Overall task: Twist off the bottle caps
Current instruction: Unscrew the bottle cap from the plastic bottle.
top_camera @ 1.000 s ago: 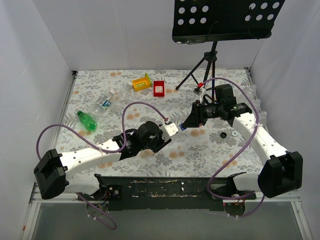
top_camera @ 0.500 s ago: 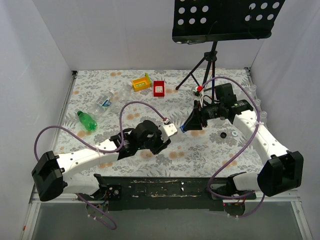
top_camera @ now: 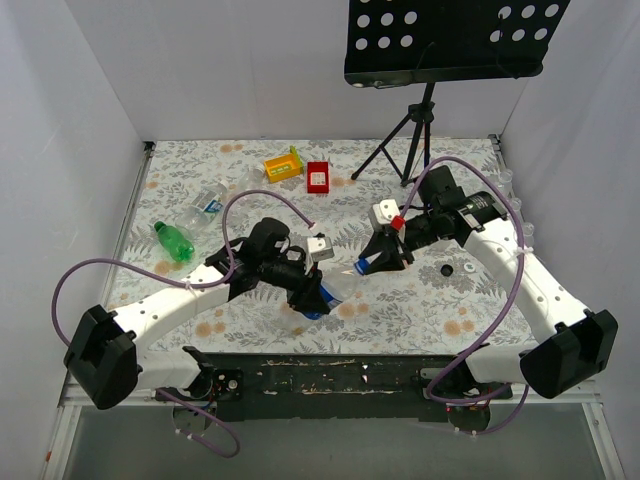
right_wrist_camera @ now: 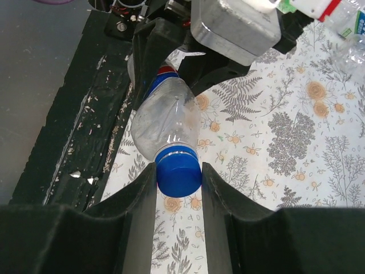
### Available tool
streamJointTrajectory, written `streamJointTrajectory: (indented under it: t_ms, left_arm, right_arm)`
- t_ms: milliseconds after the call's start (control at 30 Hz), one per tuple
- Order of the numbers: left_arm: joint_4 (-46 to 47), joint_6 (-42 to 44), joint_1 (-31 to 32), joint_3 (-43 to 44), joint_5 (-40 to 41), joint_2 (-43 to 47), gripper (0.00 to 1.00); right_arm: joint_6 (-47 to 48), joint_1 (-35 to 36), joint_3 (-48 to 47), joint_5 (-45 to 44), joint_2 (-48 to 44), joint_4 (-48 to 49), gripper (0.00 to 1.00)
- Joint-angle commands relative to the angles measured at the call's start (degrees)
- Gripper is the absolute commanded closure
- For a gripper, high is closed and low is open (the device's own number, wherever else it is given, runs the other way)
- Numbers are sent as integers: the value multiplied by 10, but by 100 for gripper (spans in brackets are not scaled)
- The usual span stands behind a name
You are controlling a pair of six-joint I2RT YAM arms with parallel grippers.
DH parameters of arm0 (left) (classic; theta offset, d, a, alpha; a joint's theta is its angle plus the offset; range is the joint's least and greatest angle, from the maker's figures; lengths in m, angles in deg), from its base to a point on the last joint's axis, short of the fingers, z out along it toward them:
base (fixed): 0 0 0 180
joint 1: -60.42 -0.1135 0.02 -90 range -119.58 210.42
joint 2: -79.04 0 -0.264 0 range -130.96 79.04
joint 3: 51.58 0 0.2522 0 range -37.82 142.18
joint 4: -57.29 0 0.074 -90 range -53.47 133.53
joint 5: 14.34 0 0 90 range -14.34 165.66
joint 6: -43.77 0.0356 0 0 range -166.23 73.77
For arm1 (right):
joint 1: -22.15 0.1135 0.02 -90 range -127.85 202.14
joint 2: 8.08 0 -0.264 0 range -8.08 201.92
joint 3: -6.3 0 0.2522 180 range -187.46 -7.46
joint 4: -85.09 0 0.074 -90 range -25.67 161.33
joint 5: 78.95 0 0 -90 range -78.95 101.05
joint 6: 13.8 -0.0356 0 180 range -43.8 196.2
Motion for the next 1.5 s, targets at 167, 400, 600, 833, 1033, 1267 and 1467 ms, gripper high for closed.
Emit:
streamJointTrajectory:
  t_ms: [167,400,600,833,1033,1267,1467]
  left_arm:
    - [-25,11,-3,16,-79,-24,94]
    - [-37,18,-3,22,-36,-31,94]
    - [-49,31,1,21,68,-13,94]
    - [-66,49,8,15,124,-8,94]
    - [-46,52,28,2,217,17,94]
    - [-1,54,94,-6,353,18,94]
    - [46,43,122,-11,397,14,94]
  right_arm:
    - [30,-4,-1,-31,-19,5,86]
    - [-24,-5,4,-23,-17,33,82]
    - [-196,-29,10,-11,-16,131,39]
    - [-300,-95,26,53,-32,180,19]
    - [-338,-128,81,49,-72,211,16]
    - [-398,-143,79,31,-68,197,17]
    - [-530,-146,136,4,-72,272,19]
